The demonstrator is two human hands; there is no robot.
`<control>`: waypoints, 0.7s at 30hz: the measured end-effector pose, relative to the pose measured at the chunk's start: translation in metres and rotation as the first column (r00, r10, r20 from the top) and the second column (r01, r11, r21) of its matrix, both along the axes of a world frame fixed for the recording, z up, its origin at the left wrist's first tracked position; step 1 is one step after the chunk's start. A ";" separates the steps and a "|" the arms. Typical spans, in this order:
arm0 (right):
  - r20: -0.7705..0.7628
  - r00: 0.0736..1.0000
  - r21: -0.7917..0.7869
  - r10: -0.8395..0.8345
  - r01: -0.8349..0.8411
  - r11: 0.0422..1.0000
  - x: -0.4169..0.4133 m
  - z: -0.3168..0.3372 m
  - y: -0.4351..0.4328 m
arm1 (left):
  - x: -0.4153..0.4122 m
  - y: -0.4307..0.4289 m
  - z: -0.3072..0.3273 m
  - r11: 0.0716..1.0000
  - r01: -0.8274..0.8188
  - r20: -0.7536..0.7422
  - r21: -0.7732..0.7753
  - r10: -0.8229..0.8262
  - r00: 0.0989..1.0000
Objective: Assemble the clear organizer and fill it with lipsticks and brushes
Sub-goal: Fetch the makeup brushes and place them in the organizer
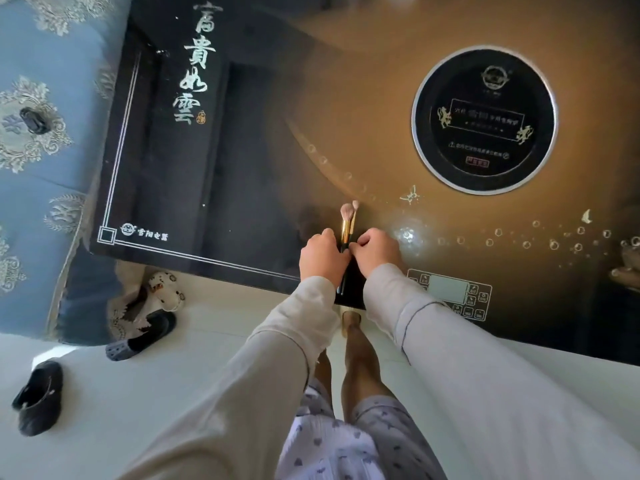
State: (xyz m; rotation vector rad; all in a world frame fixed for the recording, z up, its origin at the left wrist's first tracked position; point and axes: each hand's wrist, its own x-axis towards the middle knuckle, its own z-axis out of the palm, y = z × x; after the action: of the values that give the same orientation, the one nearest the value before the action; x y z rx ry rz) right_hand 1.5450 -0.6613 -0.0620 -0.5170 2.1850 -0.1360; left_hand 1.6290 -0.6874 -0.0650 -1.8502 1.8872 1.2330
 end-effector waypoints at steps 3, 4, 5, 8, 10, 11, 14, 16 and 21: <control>-0.043 0.999 0.015 0.018 -0.017 1.000 0.001 -0.003 -0.004 | 0.001 0.000 -0.002 1.000 -0.019 0.025 -0.015 0.019 0.999; -0.061 0.998 0.027 0.028 -0.027 0.999 0.002 -0.004 -0.005 | 0.002 -0.001 -0.003 0.999 -0.020 0.044 -0.025 0.021 0.999; -0.082 0.996 0.042 0.041 -0.038 0.998 0.003 -0.004 -0.006 | 0.004 -0.001 -0.004 0.999 -0.018 0.065 -0.034 0.020 0.998; -0.139 0.986 0.085 0.096 -0.085 0.993 0.005 -0.003 -0.006 | 0.011 -0.004 -0.008 0.998 0.026 0.129 -0.056 -0.019 0.992; -0.138 0.983 0.111 0.125 -0.110 0.988 0.004 -0.002 -0.002 | 0.017 -0.005 -0.009 0.997 0.056 0.155 -0.047 -0.048 0.987; -0.123 0.984 0.112 0.129 -0.115 0.987 0.003 0.000 0.001 | 0.021 -0.005 -0.008 0.998 0.063 0.157 -0.031 -0.057 0.986; -0.032 0.996 0.033 0.078 -0.076 0.997 -0.001 0.009 0.020 | 0.036 -0.004 -0.004 0.996 0.063 0.106 0.069 -0.070 0.992; 0.044 0.999 -0.033 0.026 -0.024 0.999 -0.003 0.016 0.037 | 0.049 -0.001 0.001 0.986 0.023 0.009 0.163 -0.025 1.000; 0.163 0.986 -0.082 -0.039 0.053 0.995 -0.015 0.045 0.091 | 0.092 0.018 0.033 0.958 -0.019 -0.074 0.285 0.042 0.996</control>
State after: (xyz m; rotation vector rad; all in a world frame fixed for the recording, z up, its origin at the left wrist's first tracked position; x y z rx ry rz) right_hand 1.5296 -0.5704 -0.0167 -0.4872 2.0402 -0.2888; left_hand 1.7208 -0.6697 -0.0323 -1.7062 1.6208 1.5184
